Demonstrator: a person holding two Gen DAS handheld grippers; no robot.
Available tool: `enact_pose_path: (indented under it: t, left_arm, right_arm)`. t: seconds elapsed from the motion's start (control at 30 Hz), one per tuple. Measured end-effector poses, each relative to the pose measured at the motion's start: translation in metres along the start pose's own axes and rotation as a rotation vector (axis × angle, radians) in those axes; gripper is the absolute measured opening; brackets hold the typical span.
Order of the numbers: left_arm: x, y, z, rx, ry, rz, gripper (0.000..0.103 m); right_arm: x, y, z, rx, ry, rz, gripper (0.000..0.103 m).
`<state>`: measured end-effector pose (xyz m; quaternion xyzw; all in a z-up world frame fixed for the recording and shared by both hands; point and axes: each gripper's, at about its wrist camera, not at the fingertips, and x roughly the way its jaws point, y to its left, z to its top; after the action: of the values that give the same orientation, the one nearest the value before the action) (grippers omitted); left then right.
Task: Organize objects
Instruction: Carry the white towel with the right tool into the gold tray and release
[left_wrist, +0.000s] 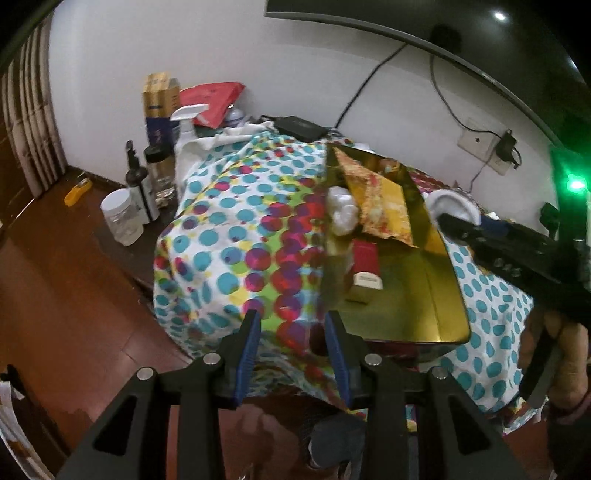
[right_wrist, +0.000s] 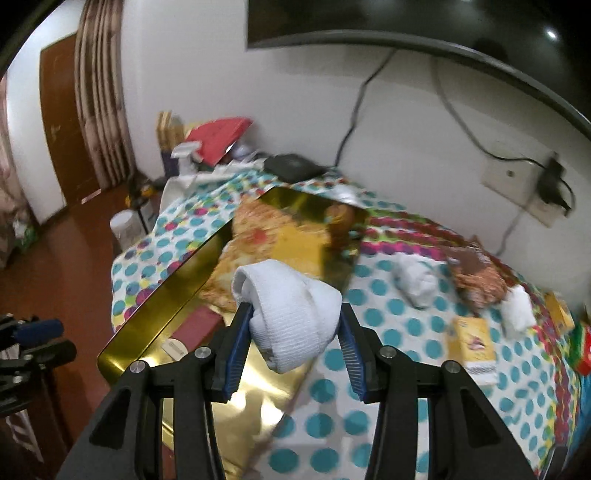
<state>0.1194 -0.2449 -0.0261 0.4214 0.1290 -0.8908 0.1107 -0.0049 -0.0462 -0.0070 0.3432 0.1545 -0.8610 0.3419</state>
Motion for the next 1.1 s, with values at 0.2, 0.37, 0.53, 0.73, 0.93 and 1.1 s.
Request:
enact_pose_path:
  t: [0.2,0.37,0.53,0.73,0.93,1.1]
  left_arm:
    - [0.004,0.016,-0.001,-0.035,0.021,-0.005,0.038]
    - [0.013,0.018,-0.004,-0.059,0.055,-0.012,0.038]
    - [0.017,0.009,-0.005,-0.044,0.074,-0.013,0.038]
    - [0.015,-0.014,-0.001,-0.010,0.074,-0.028,0.038]
    - [0.010,-0.060,0.004,0.096,0.050,-0.060,0.038]
    - [0.014,-0.110,0.008,0.191,0.052,-0.112,0.038]
  right_arm:
    - [0.030,0.023,0.002,-0.037,0.058,-0.010,0.044]
    - [0.046,0.027,0.001,-0.054,0.099,-0.014,0.046]
    - [0.029,0.025,-0.003,-0.074,0.017,0.015,0.085]
    - [-0.023,-0.017,-0.006,-0.033,-0.125,-0.006,0.088]
    - [-0.048,-0.117,-0.027,0.065,-0.146,-0.162,0.089]
    - [-0.039,-0.212,-0.048,0.199,-0.096,-0.216,0.090]
